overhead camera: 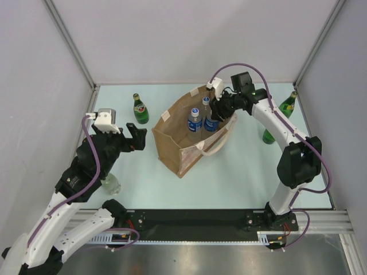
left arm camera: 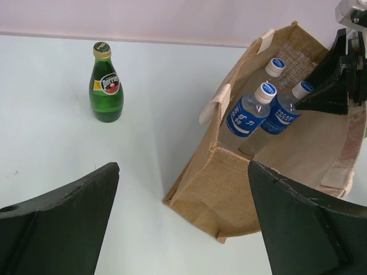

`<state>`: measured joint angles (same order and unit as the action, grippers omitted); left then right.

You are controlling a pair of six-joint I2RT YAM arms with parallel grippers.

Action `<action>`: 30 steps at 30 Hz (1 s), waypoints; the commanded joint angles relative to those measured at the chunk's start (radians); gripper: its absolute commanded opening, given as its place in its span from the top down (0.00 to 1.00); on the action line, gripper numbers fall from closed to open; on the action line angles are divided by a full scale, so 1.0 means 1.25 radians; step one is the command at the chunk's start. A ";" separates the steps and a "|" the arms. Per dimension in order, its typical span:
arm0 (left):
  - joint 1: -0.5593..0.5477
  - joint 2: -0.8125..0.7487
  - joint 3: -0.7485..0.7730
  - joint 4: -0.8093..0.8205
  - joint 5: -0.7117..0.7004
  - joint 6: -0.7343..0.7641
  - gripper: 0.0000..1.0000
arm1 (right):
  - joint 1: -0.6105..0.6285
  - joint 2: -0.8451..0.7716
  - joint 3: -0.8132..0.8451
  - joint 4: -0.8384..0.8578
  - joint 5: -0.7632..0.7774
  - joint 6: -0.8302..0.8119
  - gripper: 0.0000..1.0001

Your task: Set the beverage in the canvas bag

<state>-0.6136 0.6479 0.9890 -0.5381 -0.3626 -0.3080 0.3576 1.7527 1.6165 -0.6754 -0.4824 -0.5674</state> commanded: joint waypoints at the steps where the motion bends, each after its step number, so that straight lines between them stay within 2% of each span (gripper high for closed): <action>1: 0.006 0.004 0.008 0.002 0.010 -0.020 0.00 | -0.005 -0.023 0.008 -0.050 0.029 -0.027 0.43; 16: 0.006 0.052 0.018 0.008 0.032 -0.058 0.00 | -0.022 -0.098 0.174 -0.154 -0.066 -0.005 0.37; 21: 0.015 0.101 0.027 0.034 0.057 -0.069 0.00 | -0.032 -0.133 0.176 -0.173 -0.073 -0.010 0.35; 30: 0.101 0.259 0.120 0.057 0.171 -0.068 0.00 | -0.167 -0.240 0.123 -0.140 -0.156 0.071 0.35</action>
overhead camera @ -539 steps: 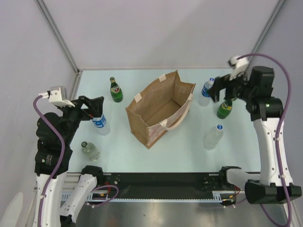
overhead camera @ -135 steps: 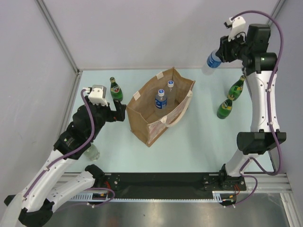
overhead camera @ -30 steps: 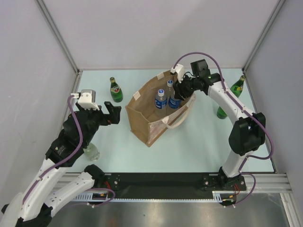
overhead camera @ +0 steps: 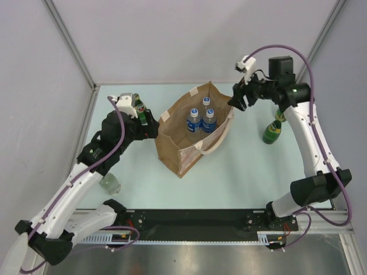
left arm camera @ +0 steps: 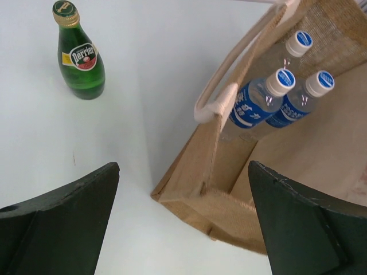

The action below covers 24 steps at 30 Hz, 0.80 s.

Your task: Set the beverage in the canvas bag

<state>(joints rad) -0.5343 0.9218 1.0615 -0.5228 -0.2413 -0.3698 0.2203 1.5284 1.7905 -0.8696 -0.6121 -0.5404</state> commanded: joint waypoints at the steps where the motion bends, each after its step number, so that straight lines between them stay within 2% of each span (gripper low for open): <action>1: 0.057 0.051 0.070 0.048 0.085 -0.024 0.00 | -0.091 -0.068 -0.020 0.018 -0.067 0.068 0.35; 7: 0.107 0.124 0.112 0.067 0.140 -0.037 0.00 | -0.191 -0.119 -0.072 0.055 -0.101 0.117 0.35; 11: 0.135 0.164 0.137 0.070 0.166 -0.034 0.00 | -0.224 -0.144 -0.108 0.071 -0.120 0.145 0.35; 24: 0.202 0.293 0.218 0.073 0.186 0.036 0.00 | -0.261 -0.165 -0.157 0.105 -0.185 0.226 0.35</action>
<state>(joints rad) -0.3035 1.2564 1.2572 -0.4706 -0.0303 -0.3779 -0.0963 1.3575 1.6012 -0.7876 -0.7792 -0.3161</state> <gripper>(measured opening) 0.996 0.650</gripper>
